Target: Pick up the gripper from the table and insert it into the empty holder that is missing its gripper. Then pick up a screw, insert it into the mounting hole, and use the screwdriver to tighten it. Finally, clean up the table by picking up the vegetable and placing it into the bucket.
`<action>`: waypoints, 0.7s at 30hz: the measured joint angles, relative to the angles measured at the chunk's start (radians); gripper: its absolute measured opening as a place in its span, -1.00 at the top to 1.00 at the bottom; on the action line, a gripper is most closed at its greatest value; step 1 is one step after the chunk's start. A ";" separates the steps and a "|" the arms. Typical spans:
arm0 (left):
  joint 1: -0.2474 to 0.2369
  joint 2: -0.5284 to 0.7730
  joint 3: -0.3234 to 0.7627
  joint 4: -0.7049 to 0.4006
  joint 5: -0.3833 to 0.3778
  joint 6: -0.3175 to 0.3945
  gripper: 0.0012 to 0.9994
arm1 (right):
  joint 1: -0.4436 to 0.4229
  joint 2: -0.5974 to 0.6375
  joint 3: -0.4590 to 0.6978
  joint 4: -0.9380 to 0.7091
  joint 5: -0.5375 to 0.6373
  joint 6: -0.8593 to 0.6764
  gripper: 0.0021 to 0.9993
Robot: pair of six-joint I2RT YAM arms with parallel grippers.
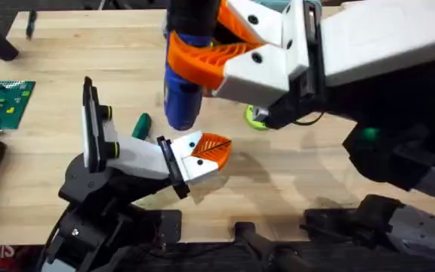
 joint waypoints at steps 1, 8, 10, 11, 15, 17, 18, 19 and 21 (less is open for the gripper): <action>0.000 0.000 0.000 0.000 0.000 0.000 0.98 | 0.000 0.000 0.000 0.000 0.005 0.000 0.92; 0.000 0.000 0.000 0.000 0.000 0.000 0.98 | -0.019 0.000 0.000 -0.049 0.022 0.000 0.92; 0.000 0.000 0.000 0.000 0.000 0.000 0.98 | -0.039 0.000 0.000 -0.082 0.022 0.000 0.92; 0.000 0.000 0.000 0.000 0.000 0.000 0.98 | -0.051 0.000 0.000 -0.100 0.024 0.000 0.92; 0.000 0.000 0.000 0.000 0.000 0.000 0.98 | -0.120 0.000 0.000 -0.152 0.025 0.000 0.92; 0.000 0.000 0.000 0.000 0.000 0.000 0.98 | -0.162 0.000 0.000 -0.160 0.027 0.000 0.92; 0.000 0.000 0.000 0.000 0.000 0.000 0.98 | -0.182 0.000 0.000 -0.162 0.029 0.000 0.92; 0.000 0.000 0.000 0.000 0.000 -0.001 0.98 | -0.200 0.000 0.000 -0.165 0.030 0.000 0.92; 0.000 0.000 0.000 0.000 0.000 -0.001 0.98 | -0.231 0.000 0.000 -0.177 0.032 0.000 0.92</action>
